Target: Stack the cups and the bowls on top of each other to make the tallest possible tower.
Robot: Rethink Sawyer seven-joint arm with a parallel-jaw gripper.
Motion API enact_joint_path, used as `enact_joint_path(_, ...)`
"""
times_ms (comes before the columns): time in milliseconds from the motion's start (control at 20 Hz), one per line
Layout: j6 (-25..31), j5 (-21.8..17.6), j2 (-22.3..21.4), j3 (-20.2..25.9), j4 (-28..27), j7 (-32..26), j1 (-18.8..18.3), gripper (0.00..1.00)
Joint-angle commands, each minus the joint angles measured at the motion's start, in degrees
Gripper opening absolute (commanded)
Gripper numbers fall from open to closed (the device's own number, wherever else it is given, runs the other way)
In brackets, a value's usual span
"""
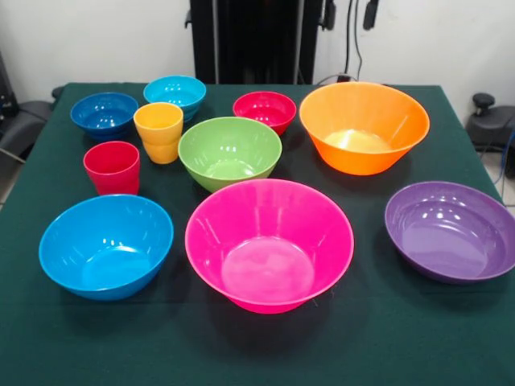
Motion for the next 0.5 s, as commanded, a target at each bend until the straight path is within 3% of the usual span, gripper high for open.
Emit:
enact_joint_path(50,-4.2,-1.4,9.4,4.8,-3.2,6.0,-1.5,1.00)
enact_joint_path(500,-5.4,-2.6,13.3,4.7,-5.9,4.9,-2.2,1.00)
